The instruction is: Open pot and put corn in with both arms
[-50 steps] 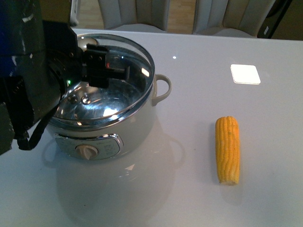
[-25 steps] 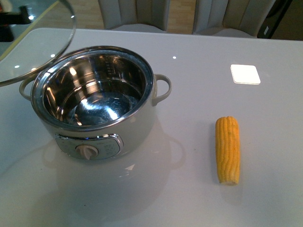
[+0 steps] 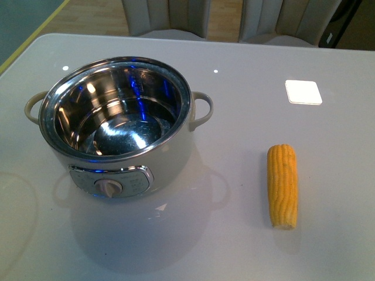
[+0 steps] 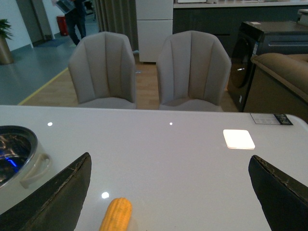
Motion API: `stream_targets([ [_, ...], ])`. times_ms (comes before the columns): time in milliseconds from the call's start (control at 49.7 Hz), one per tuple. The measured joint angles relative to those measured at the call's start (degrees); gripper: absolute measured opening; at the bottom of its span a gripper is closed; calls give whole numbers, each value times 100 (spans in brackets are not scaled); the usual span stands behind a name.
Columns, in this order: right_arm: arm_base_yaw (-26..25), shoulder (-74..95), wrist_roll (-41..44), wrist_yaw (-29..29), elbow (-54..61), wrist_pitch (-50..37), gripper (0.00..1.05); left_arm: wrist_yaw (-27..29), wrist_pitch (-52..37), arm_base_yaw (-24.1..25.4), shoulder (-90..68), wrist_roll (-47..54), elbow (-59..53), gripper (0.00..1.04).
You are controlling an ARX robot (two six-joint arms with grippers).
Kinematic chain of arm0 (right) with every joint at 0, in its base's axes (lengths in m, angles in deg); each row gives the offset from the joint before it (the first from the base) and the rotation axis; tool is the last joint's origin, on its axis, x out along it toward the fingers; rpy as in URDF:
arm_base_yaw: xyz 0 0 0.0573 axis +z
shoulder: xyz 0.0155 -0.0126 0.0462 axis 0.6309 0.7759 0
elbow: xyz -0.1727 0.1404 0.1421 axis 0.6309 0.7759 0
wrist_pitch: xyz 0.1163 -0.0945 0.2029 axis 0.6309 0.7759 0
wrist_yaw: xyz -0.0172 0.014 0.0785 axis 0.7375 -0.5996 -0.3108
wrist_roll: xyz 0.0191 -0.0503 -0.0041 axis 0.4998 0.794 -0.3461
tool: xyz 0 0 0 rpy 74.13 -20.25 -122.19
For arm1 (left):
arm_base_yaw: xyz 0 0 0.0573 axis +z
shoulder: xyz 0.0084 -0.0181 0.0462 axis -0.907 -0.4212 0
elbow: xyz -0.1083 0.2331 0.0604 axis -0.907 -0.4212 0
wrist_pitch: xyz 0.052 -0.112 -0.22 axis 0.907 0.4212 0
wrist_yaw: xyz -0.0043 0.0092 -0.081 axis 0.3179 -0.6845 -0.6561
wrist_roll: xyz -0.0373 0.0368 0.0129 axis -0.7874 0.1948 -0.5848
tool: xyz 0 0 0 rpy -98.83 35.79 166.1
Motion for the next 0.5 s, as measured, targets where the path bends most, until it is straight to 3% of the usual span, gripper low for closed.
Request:
stream_targets([
  [503, 0, 0, -2, 0, 0, 0, 96, -170, -293, 2, -1731, -22, 601, 43],
])
